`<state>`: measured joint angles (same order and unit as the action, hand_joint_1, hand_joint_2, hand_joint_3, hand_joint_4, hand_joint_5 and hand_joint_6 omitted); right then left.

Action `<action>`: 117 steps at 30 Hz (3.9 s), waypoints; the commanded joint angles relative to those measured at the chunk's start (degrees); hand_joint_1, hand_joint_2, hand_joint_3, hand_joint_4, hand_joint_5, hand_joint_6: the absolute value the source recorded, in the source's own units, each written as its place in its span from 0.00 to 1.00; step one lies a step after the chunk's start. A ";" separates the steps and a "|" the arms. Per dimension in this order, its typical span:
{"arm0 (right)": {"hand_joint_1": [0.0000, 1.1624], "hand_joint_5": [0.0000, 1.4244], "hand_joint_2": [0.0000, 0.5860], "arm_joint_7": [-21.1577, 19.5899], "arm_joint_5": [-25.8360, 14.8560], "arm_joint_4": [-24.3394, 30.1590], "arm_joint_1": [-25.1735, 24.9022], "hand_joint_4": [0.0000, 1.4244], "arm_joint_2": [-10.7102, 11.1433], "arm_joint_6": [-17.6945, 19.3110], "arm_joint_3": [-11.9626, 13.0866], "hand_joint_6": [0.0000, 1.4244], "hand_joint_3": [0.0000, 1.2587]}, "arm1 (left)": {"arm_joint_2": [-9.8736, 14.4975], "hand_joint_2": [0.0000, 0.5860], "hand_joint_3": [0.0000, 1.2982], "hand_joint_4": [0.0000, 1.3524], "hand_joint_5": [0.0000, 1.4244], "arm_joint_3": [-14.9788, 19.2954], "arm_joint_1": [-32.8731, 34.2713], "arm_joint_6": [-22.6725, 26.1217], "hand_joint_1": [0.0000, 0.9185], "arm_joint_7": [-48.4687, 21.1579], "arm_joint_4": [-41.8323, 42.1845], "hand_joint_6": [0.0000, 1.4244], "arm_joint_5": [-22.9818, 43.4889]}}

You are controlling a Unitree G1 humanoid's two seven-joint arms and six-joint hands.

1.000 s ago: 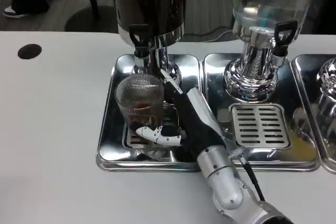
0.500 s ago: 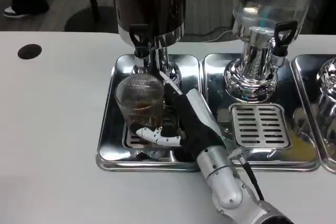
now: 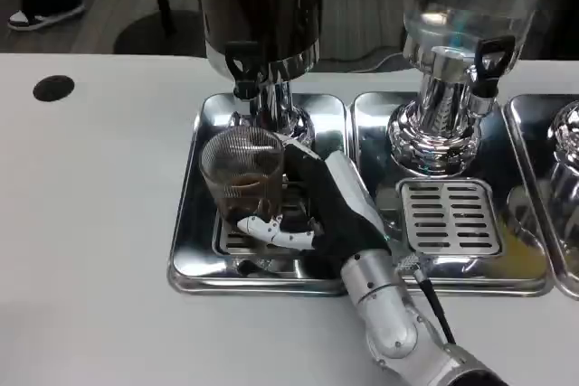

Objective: Grasp the cup under the faucet to collect the drink, then remove the cup.

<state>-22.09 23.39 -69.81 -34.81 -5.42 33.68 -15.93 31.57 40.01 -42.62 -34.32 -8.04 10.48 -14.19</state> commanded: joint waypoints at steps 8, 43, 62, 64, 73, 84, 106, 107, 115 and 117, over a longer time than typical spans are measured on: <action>0.79 0.22 0.32 -0.65 -1.17 -0.63 -1.09 0.23 -3.48 -1.65 0.42 0.17 0.27 | -0.04 0.04 0.00 0.00 0.00 -0.43 0.39 0.58 0.00 -0.99 -0.25 0.00 -0.74; 0.77 0.23 0.34 -2.88 -0.23 5.56 2.63 0.25 -1.07 -0.24 -0.14 0.17 0.28 | 0.26 0.04 0.00 0.00 0.00 -3.60 3.70 1.33 0.00 -1.05 -1.19 0.00 -2.30; 0.77 0.24 0.35 -2.04 0.32 12.17 4.72 0.26 -0.19 -2.55 -0.64 0.17 0.28 | 0.45 0.04 0.00 0.00 0.00 -4.99 4.93 1.82 0.00 -0.92 -1.29 0.00 -2.81; 0.77 0.24 0.35 -1.97 0.29 12.66 4.91 0.26 -0.01 -2.68 -0.63 0.17 0.28 | 0.47 0.04 0.00 0.00 0.00 -5.04 5.06 1.87 0.00 -0.94 -1.27 0.00 -2.75; 0.76 0.24 0.36 -1.72 -0.05 14.95 7.38 0.26 1.21 -2.28 -0.45 0.17 0.28 | 0.43 0.04 0.00 0.00 0.00 -6.03 5.71 2.40 0.00 -1.03 -0.67 0.00 -3.13; 0.75 0.24 0.36 -1.06 -0.12 21.45 13.42 0.26 3.55 -1.76 -0.31 0.17 0.28 | 0.54 0.04 0.00 0.00 0.00 -7.19 6.66 3.45 0.00 -1.02 0.38 0.00 -3.66; 0.75 0.24 0.37 1.38 0.16 35.79 25.47 0.27 7.23 -1.99 -0.28 0.18 0.29 | 0.50 0.04 0.00 0.00 0.00 -8.64 8.31 4.71 0.00 -1.25 1.29 0.00 -4.55; 0.75 0.24 0.37 1.48 0.17 36.35 25.90 0.27 7.32 -2.10 -0.29 0.18 0.29 | 0.48 0.04 0.00 0.00 0.00 -8.71 8.34 4.72 0.00 -1.25 1.31 0.00 -4.57; 0.75 0.24 0.37 2.41 0.38 40.07 28.48 0.27 7.73 -2.98 -0.32 0.18 0.29 | 0.62 0.04 0.00 0.00 0.00 -9.10 8.51 4.71 0.00 -1.01 1.16 0.00 -4.61; 0.75 0.24 0.37 2.61 0.42 40.89 29.10 0.27 7.82 -3.08 -0.27 0.18 0.29 | 0.66 0.04 0.00 0.00 0.00 -9.14 8.57 4.70 0.00 -1.01 1.11 0.00 -4.58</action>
<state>-19.55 23.77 -31.48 -6.36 2.42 30.00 -16.49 31.62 30.91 -33.96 -29.81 -8.52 11.18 -18.51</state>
